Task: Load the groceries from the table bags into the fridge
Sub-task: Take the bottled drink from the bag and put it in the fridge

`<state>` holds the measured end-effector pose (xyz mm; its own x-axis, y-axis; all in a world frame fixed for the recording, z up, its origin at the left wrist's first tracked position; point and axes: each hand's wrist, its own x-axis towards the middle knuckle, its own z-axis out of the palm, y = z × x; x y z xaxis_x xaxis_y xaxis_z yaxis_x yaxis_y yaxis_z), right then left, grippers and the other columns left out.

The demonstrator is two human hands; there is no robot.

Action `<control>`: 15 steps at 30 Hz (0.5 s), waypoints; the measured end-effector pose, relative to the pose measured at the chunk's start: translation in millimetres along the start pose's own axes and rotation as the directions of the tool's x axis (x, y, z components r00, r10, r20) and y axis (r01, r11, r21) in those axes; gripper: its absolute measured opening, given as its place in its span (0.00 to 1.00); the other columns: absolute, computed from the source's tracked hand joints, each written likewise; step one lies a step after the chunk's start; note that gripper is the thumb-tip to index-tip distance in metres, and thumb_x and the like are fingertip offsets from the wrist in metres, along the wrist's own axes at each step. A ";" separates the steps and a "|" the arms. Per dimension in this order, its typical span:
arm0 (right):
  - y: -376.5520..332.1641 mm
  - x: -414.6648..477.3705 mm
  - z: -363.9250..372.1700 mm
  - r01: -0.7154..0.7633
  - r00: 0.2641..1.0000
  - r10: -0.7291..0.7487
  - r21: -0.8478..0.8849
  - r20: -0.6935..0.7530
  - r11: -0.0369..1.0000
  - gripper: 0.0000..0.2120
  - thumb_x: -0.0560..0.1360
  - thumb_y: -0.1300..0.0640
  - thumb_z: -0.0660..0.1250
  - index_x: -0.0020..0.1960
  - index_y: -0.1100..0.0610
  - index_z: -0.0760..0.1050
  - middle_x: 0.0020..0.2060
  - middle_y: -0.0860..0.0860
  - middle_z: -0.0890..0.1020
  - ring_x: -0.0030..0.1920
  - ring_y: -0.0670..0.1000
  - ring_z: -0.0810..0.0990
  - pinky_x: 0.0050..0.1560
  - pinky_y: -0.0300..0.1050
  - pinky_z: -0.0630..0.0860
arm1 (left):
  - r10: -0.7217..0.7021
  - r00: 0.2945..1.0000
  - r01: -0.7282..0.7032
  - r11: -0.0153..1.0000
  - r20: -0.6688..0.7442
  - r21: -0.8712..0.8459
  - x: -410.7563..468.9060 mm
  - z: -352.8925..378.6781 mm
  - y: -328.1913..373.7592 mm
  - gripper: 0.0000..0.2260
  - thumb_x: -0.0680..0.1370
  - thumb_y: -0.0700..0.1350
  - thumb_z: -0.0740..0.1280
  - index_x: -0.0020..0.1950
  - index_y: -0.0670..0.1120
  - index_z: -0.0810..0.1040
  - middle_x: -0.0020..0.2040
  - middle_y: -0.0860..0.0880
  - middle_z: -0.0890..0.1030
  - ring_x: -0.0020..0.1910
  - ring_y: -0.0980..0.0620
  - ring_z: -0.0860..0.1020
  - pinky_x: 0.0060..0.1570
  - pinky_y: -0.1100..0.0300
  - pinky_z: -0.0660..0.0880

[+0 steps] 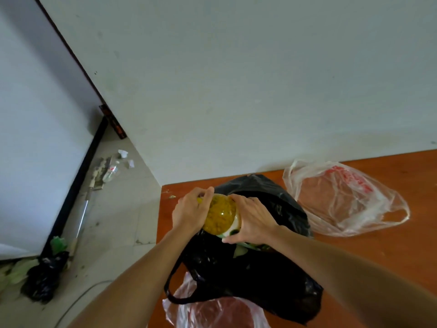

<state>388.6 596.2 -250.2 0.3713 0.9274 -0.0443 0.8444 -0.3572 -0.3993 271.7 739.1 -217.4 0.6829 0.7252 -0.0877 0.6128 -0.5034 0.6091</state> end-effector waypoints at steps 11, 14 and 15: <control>78.5 -11.0 -5.8 -0.070 0.996 0.064 -0.105 -0.059 0.992 0.27 0.80 0.38 0.43 0.75 0.46 0.59 0.74 0.47 0.62 0.74 0.51 0.58 0.71 0.53 0.58 | -0.111 0.971 0.127 0.990 -0.213 0.064 -2.4 14.3 2.4 0.20 0.81 0.48 0.57 0.29 0.45 0.71 0.28 0.51 0.72 0.29 0.54 0.71 0.28 0.60 0.61; 135.3 -37.9 23.3 -0.252 0.967 0.254 -0.037 0.037 0.967 0.18 0.83 0.47 0.51 0.66 0.49 0.73 0.66 0.48 0.74 0.66 0.53 0.70 0.62 0.50 0.68 | -0.118 0.966 0.133 0.990 -0.229 0.053 -1.0 17.0 2.7 0.21 0.81 0.47 0.58 0.27 0.46 0.68 0.27 0.49 0.72 0.28 0.52 0.70 0.26 0.60 0.60; 150.9 -50.2 33.7 -0.290 0.956 0.289 0.004 0.049 0.957 0.16 0.82 0.49 0.53 0.63 0.48 0.76 0.62 0.49 0.77 0.63 0.55 0.73 0.58 0.50 0.71 | -0.115 0.965 0.132 0.990 -0.235 0.058 -1.1 17.4 3.7 0.21 0.80 0.46 0.58 0.27 0.46 0.68 0.27 0.49 0.72 0.28 0.53 0.70 0.26 0.60 0.60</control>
<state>484.4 499.4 -339.1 0.5802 0.7889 -0.2025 0.6990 -0.6099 -0.3733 280.1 728.3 -228.8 0.4952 0.8682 0.0309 0.7197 -0.4298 0.5453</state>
